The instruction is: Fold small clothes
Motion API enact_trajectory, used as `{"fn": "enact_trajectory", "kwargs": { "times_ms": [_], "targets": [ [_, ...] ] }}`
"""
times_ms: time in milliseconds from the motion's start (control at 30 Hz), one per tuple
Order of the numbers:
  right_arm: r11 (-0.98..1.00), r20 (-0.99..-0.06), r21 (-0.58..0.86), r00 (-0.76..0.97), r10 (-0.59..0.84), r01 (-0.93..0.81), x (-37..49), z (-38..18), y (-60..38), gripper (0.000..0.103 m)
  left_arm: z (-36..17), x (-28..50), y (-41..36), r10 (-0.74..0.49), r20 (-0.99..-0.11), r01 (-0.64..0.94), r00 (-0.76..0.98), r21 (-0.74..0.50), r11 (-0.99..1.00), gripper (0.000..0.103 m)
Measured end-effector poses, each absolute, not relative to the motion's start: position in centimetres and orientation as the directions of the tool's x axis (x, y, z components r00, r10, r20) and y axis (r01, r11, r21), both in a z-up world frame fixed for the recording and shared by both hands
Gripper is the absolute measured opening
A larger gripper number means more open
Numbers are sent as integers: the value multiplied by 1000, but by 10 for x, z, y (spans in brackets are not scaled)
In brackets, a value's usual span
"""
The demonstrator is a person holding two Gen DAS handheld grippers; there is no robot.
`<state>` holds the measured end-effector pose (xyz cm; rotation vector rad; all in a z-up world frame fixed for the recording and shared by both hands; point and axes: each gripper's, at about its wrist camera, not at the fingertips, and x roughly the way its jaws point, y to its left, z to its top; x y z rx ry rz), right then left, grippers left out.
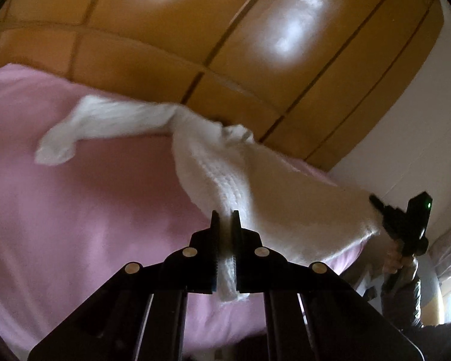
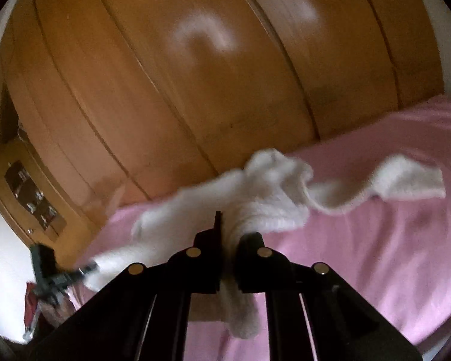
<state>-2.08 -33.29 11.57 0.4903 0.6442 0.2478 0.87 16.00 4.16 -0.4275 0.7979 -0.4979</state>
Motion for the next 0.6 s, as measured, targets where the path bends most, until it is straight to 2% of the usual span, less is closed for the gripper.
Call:
{"fn": "enact_trajectory", "kwargs": {
  "times_ms": [100,267,467,500,533,567,600],
  "targets": [
    [867,-617,499,698,362,-9,-45,71,-332,6,16,-11,169,-540,-634,189,554,-536,823,6],
    [877,-778,461,539,323,140,-73,-12,-335,6,-56,-26,158,-476,-762,83,440,-493,866,5],
    [919,-824,370,504,257,137,-73,-15,-330,8,-51,-13,158,-442,-770,104,460,-447,888,7],
    [928,-824,348,516,235,134,-69,-9,-329,17,-47,-6,166,-432,-765,82,477,-450,889,13],
    [936,-820,324,535,204,140,-70,-5,-331,41,-44,2,173,-413,-763,50,497,-450,891,38],
    [940,-808,304,565,170,153,-65,2,-332,51,-43,4,182,-380,-760,9,527,-442,897,64],
    [942,-791,293,595,143,163,-60,8,-332,55,-40,7,193,-334,-752,-37,568,-428,903,68]
  ]
}}
